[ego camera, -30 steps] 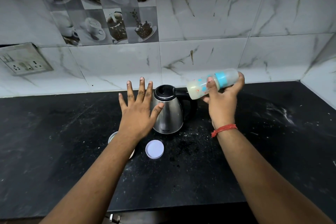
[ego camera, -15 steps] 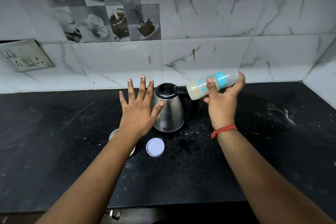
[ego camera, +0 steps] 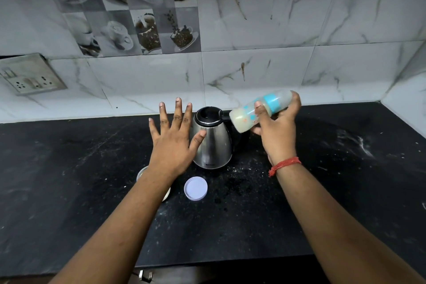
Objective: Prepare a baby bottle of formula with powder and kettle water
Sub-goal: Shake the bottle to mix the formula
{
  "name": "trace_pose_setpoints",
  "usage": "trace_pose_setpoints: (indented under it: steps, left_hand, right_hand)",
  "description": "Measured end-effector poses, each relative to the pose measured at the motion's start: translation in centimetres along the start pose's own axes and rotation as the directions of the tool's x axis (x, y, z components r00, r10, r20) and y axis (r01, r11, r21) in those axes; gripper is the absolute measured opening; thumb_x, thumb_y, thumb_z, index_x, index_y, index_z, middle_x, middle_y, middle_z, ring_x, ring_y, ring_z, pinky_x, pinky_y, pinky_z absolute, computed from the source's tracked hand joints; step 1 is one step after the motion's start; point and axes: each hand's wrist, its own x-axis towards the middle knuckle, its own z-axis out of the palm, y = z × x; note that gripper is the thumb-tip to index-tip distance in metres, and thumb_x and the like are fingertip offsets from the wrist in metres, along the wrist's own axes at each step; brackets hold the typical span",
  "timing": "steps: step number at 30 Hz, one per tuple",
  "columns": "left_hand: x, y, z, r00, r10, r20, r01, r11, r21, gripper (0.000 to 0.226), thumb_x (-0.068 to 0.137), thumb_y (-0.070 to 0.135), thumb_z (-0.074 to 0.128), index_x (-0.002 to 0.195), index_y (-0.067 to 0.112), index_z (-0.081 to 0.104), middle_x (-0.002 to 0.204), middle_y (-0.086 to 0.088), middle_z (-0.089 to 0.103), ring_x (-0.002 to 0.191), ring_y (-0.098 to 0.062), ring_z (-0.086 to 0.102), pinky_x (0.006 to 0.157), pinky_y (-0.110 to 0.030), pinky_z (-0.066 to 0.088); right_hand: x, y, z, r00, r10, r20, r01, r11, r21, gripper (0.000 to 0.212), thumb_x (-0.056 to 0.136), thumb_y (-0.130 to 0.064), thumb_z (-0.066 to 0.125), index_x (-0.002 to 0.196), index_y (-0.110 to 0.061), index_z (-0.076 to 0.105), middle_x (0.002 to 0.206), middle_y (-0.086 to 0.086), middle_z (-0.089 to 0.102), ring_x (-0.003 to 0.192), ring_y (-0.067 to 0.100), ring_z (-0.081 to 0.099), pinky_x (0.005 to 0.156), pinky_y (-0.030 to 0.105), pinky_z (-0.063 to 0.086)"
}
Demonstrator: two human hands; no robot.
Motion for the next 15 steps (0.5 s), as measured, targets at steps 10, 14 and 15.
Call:
trace_pose_setpoints:
  steps: [10, 14, 15]
  left_hand:
    - [0.38, 0.20, -0.16, 1.000, 0.004, -0.008, -0.004, 1.000, -0.001, 0.089, 0.085, 0.083, -0.013, 0.161, 0.036, -0.014, 0.168, 0.009, -0.027, 0.153, -0.029, -0.032, 0.123, -0.065, -0.009]
    - [0.54, 0.28, -0.18, 1.000, -0.003, -0.013, 0.003, 1.000, -0.002, 0.091, 0.084, 0.084, -0.015, 0.161, 0.036, -0.013, 0.169, 0.009, -0.026, 0.153, -0.028, -0.032, 0.123, -0.065, -0.008]
    - [0.51, 0.25, -0.21, 1.000, 0.000, -0.014, 0.000, 1.000, 0.003, 0.091, 0.083, 0.084, -0.016, 0.161, 0.036, -0.013, 0.169, 0.009, -0.026, 0.154, -0.029, -0.031, 0.123, -0.065, -0.008]
  right_hand:
    - [-0.59, 0.81, 0.10, 0.991, 0.062, 0.116, -0.059, 0.998, -0.032, 0.079, 0.088, -0.026, 0.079, 0.148, -0.041, 0.031, 0.128, 0.007, 0.062, 0.106, 0.024, 0.072, 0.070, 0.050, 0.065]
    - [-0.44, 0.40, -0.16, 0.997, 0.009, -0.076, -0.004, 0.998, 0.062, 0.079, 0.090, -0.025, 0.077, 0.150, -0.037, 0.026, 0.123, 0.004, 0.062, 0.101, 0.019, 0.073, 0.067, 0.042, 0.065]
    - [-0.39, 0.33, -0.11, 1.000, 0.014, -0.024, -0.014, 1.000, 0.023, 0.078, 0.090, -0.025, 0.077, 0.149, -0.038, 0.028, 0.124, 0.005, 0.061, 0.101, 0.021, 0.073, 0.067, 0.044, 0.065]
